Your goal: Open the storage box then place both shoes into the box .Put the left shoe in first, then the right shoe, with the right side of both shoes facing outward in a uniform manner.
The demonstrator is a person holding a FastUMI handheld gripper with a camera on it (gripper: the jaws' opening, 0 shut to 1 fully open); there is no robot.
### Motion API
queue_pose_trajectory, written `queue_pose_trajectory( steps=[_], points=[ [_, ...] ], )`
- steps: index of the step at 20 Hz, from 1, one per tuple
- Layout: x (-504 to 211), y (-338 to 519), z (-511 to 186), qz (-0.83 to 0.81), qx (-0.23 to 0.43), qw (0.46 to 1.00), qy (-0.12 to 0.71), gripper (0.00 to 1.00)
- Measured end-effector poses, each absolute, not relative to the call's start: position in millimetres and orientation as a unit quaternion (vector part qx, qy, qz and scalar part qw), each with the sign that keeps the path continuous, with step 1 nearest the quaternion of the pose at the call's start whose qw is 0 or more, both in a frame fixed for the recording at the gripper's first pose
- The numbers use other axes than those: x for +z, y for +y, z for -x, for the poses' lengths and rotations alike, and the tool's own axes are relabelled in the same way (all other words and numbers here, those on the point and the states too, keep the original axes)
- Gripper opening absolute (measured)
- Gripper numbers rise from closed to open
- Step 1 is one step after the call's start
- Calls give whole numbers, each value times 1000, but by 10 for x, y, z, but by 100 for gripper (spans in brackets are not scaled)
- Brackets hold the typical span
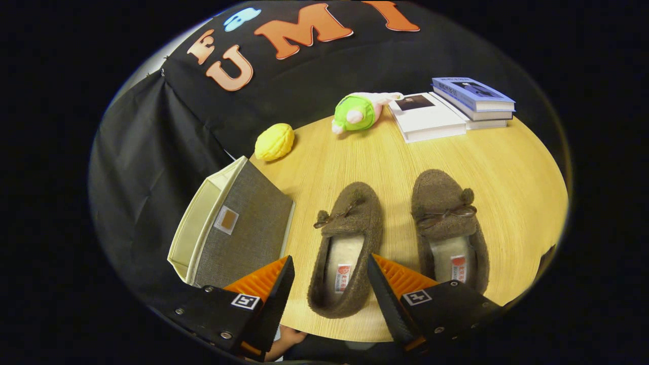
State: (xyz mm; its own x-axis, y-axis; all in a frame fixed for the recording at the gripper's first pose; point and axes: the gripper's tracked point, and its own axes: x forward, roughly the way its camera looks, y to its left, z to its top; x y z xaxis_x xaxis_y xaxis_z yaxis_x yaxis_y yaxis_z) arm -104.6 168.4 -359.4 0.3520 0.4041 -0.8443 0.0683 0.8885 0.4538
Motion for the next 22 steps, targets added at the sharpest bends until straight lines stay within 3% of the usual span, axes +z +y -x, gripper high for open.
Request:
queue_pose_trajectory(
  steps=[6,10,14,17,22],
  points=[
    [-4042,1587,1000,-176,70,777,600,78],
    [-4262,1486,895,-161,32,778,606,66],
    [-4393,1423,802,-155,-2,782,603,48],
    [-4484,1499,796,-171,-4,775,609,28],
    [-4480,1486,776,-201,-14,769,607,10]
  ],
)
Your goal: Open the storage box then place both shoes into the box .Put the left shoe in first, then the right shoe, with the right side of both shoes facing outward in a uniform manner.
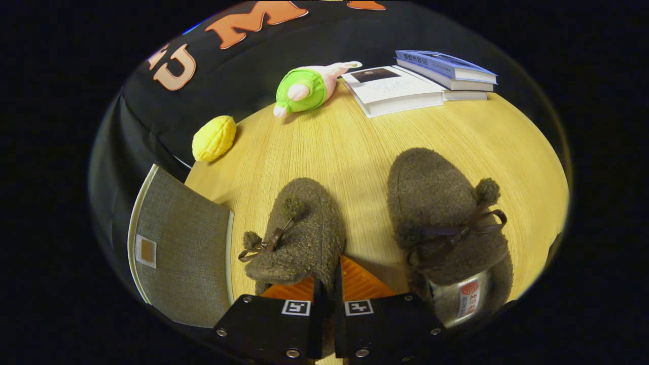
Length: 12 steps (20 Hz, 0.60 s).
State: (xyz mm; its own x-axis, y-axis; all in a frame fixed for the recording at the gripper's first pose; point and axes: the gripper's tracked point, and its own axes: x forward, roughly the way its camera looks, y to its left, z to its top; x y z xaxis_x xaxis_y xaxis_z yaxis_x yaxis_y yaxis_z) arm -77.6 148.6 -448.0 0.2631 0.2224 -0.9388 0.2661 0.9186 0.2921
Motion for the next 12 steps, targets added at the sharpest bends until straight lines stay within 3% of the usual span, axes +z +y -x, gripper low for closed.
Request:
queue_pose_trajectory(
  steps=[1,12],
  points=[
    [-4476,1474,783,-202,-19,767,608,6],
    [-3709,1694,506,-249,2,793,556,5]
  ],
)
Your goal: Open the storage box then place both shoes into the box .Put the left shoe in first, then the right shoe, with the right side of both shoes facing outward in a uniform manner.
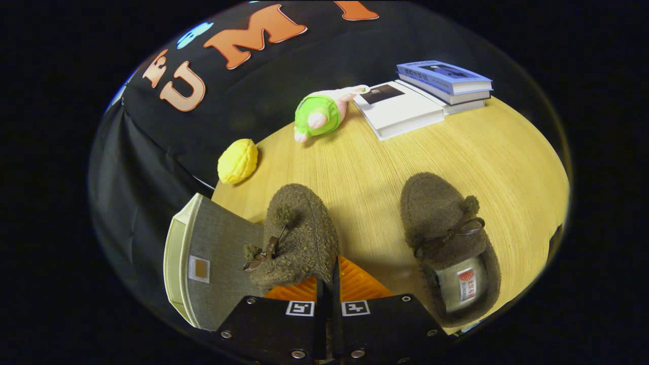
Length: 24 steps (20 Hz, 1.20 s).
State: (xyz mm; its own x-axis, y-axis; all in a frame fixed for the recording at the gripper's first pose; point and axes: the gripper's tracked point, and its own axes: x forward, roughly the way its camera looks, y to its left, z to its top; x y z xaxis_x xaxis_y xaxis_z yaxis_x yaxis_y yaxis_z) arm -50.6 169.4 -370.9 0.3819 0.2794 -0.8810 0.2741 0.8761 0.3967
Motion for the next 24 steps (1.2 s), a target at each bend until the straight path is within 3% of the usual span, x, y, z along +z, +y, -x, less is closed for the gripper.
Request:
queue_pose_trajectory(
  steps=[11,19,24],
  points=[
    [-2624,2521,78,-293,85,815,493,5],
    [-2457,3251,25,-317,114,796,502,5],
    [-2737,3682,107,-309,109,775,540,5]
  ],
)
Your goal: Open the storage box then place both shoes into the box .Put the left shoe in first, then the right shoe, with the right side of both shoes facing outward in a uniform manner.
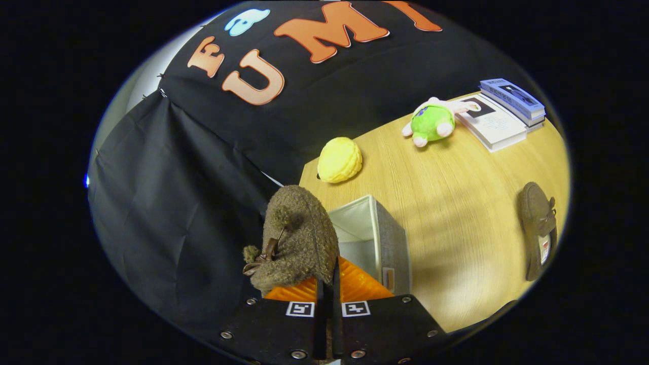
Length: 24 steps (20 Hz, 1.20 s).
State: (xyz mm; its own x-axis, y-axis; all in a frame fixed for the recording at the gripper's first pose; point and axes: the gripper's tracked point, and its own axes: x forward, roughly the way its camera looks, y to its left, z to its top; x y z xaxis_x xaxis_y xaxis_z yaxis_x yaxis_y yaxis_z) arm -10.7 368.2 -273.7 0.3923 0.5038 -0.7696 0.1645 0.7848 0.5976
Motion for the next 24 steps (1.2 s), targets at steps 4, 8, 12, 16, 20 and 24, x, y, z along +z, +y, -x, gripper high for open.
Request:
queue_pose_trajectory(
  steps=[4,8,12,16,20,24],
  points=[
    [-3046,3960,225,-298,104,753,577,5],
    [-3223,4100,278,-294,91,742,595,5],
    [-3371,4248,360,-302,83,721,618,11],
    [-3409,4479,461,-279,131,714,628,38],
    [-3201,4566,597,-294,175,693,634,64],
    [-2899,4342,471,-319,187,718,589,71]
  ],
)
